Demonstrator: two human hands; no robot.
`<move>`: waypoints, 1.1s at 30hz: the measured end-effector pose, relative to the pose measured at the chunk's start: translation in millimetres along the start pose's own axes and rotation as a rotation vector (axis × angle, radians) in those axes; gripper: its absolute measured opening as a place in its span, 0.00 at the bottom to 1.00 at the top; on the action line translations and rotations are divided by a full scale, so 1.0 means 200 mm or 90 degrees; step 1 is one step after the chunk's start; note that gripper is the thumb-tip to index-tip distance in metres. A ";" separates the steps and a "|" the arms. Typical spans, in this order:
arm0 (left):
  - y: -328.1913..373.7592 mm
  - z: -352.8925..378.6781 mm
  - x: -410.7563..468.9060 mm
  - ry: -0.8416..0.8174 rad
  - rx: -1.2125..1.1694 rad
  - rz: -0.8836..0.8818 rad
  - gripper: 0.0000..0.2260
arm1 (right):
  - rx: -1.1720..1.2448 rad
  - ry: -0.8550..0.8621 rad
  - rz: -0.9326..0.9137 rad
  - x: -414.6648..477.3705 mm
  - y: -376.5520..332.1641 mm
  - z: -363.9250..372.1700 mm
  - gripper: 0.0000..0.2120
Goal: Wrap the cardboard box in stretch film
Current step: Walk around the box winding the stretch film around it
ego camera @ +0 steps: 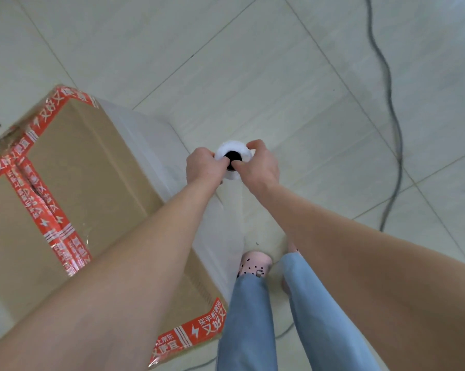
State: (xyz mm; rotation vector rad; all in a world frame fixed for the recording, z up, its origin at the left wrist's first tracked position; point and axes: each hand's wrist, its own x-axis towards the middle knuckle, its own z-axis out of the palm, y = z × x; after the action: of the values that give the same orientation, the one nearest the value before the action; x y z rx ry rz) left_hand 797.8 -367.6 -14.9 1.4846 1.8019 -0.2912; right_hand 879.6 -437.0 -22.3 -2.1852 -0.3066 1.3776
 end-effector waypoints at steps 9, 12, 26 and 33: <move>0.08 -0.03 0.04 -0.020 0.275 0.179 0.21 | -0.021 -0.039 0.022 0.05 -0.04 -0.01 0.21; 0.12 -0.04 0.07 -0.028 0.348 0.247 0.20 | -0.047 -0.021 0.024 0.06 -0.05 0.00 0.17; 0.15 -0.24 0.27 -0.024 0.110 0.038 0.06 | -0.099 -0.027 -0.082 0.25 -0.38 0.06 0.20; 0.21 -0.25 0.34 -0.046 0.276 0.187 0.15 | -0.151 -0.028 0.026 0.25 -0.41 0.08 0.15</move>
State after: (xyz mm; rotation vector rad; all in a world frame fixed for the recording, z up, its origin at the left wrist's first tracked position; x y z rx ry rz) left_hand 813.3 -274.4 -15.1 1.9851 1.4941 -0.6062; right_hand 896.2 -340.6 -21.0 -2.3653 -0.4650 1.4790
